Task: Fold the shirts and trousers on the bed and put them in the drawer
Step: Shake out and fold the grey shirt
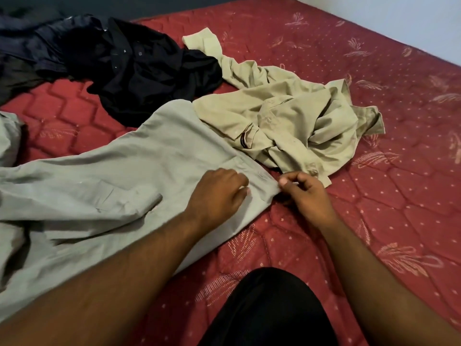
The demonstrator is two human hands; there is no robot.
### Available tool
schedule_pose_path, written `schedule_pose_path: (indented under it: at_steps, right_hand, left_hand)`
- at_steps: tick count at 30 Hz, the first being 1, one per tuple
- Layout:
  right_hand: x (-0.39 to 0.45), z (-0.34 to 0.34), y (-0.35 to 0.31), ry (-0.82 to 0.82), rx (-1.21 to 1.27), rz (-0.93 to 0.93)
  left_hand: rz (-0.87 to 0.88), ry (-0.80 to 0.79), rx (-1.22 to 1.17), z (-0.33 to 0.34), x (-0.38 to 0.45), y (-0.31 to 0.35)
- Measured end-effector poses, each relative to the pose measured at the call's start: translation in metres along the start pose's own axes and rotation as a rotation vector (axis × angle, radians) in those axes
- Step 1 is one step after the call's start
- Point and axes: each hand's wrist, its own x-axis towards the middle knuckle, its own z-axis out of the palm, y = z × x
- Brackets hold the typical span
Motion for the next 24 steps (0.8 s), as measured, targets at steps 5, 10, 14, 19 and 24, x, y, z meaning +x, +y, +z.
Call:
schedule_pose_path:
  at_steps: [5, 10, 14, 19, 24]
  right_hand:
    - [0.000, -0.003, 0.002, -0.091, -0.144, -0.023]
    - [0.022, -0.013, -0.011, -0.244, -0.462, 0.200]
    - [0.031, 0.004, -0.024, -0.279, -0.920, 0.155]
    - [0.020, 0.020, -0.020, -0.116, -1.126, 0.083]
    - [0.007, 0.035, -0.028, 0.082, -1.243, 0.121]
  left_hand:
    - [-0.046, -0.220, 0.000, 0.030, -0.033, -0.001]
    - [-0.100, -0.475, 0.127, 0.032, -0.036, 0.004]
    - [-0.137, -0.551, 0.193, 0.030, -0.031, 0.005]
    - [-0.200, -0.534, 0.208, 0.029, -0.032, 0.010]
    - [-0.215, -0.407, 0.240, 0.002, -0.045, 0.009]
